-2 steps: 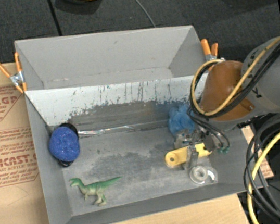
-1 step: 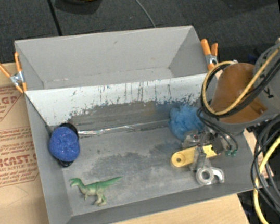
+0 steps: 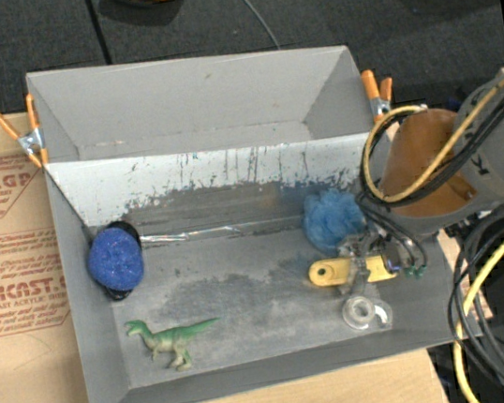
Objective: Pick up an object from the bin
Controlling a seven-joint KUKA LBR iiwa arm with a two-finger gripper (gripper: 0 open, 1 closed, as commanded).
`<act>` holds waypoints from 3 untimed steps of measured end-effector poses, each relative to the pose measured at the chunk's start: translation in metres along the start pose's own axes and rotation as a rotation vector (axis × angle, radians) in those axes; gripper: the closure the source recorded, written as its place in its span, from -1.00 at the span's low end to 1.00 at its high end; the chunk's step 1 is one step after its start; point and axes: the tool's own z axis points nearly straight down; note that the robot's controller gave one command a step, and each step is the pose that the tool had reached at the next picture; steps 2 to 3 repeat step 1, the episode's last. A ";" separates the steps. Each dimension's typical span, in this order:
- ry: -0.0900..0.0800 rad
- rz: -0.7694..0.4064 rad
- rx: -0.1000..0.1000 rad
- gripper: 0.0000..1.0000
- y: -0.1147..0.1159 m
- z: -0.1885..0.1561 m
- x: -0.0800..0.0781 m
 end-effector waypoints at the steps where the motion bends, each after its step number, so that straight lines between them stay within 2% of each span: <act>1: -0.015 -0.054 -0.004 1.00 0.016 -0.154 0.017; 3: -0.015 -0.054 -0.004 1.00 0.016 -0.154 0.017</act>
Offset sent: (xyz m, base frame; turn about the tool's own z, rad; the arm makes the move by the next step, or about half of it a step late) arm 0.0000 0.0000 0.0000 0.0000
